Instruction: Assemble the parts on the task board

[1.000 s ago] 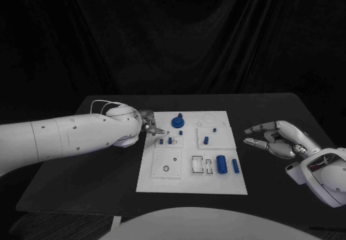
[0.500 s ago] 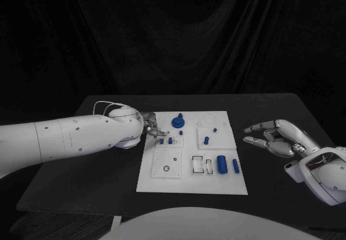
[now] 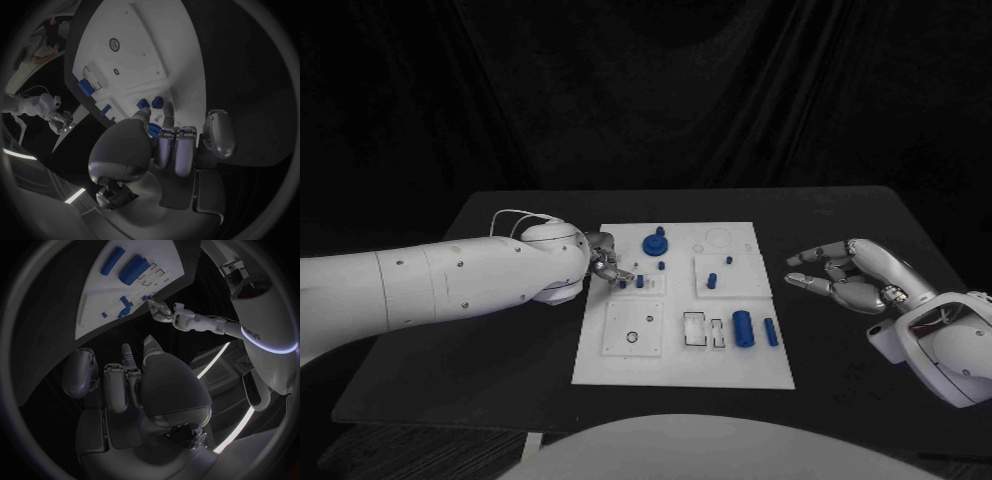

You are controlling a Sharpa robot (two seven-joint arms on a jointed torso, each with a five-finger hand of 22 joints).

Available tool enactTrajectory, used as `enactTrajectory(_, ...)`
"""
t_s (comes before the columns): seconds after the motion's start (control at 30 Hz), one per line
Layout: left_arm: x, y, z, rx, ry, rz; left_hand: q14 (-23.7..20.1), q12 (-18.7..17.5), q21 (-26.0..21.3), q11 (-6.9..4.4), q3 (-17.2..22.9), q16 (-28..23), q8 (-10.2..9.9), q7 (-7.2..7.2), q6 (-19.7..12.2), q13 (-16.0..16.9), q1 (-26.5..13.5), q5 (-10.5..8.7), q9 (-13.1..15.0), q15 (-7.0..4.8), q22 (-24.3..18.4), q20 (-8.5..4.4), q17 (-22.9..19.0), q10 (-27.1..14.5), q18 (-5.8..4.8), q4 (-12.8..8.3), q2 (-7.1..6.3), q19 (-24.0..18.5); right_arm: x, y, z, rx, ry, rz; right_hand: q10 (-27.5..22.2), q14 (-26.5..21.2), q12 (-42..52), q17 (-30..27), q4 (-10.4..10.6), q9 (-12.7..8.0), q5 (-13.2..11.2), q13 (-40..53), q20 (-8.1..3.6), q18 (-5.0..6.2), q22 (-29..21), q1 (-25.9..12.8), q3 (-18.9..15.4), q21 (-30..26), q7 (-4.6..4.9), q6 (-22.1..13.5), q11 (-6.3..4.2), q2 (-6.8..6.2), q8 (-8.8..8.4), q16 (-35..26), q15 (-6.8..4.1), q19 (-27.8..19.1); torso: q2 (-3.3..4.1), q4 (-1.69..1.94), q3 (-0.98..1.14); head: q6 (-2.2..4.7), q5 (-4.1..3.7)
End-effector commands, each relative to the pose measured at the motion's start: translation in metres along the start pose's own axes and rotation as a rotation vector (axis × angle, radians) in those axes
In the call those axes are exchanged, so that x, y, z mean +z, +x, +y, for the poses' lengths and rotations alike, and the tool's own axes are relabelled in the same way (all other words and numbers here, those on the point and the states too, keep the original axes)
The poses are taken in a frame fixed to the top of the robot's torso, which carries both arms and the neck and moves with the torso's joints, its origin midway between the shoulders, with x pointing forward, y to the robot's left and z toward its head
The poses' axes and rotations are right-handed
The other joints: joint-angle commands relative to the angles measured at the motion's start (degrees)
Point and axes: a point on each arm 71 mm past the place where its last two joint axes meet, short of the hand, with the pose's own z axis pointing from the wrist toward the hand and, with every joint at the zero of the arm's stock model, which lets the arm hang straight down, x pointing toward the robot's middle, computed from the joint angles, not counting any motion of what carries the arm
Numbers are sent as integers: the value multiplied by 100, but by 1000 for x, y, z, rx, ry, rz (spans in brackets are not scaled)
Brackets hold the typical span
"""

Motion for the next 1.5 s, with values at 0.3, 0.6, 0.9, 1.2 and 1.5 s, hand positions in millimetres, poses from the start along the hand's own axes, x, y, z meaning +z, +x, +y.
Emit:
enactTrajectory(0.3,2,4,-4,12,14,17,605,20,-64,-47,44,15,44,-39,-26,1509,112,110,24,-52,903,-23,1510,597,16,-23,-4,-26,0,2,-3,8,21,17,468,441,-1,919,19,-11,64,1356,23,3,908,51,28,-30,4,25,28,48,13,-4,1,25,2,3,-2,-1,-25)
enactTrajectory(0.6,2,6,-6,21,16,34,605,20,-76,-57,85,15,52,-49,-44,1509,186,346,37,-62,903,-34,1510,597,17,-44,-4,-30,1,5,-4,12,32,29,462,438,-7,911,10,-21,172,1350,32,7,902,98,44,-54,12,27,36,55,1,-13,9,16,-1,1,2,-1,-30)
enactTrajectory(0.9,2,10,-6,35,9,58,605,20,-81,-65,126,15,48,-57,-47,1509,228,550,30,-69,903,-42,1510,597,17,-53,-6,-29,0,7,-6,14,42,38,459,436,-11,906,5,-36,369,1346,41,9,901,164,75,-61,20,35,43,67,-17,-18,16,14,2,1,1,-1,-51)
enactTrajectory(1.2,3,10,-6,35,9,58,605,20,-88,-92,413,15,-13,-83,-66,1509,471,1069,-54,-96,906,-68,1510,597,15,-199,-69,-20,0,8,-7,15,51,44,459,435,-11,906,6,-37,384,1346,41,11,898,169,78,-73,20,37,43,70,-18,-18,16,10,3,2,1,-1,-52)
enactTrajectory(1.5,5,6,-8,8,55,14,605,20,-68,-77,1450,15,-184,-50,-110,1509,677,794,-322,-85,916,-76,1510,597,9,-542,-211,5,0,9,-8,15,57,47,455,435,-15,904,8,-39,400,1343,42,11,898,176,86,-74,21,40,45,79,-19,-20,17,10,0,3,-1,-1,-60)
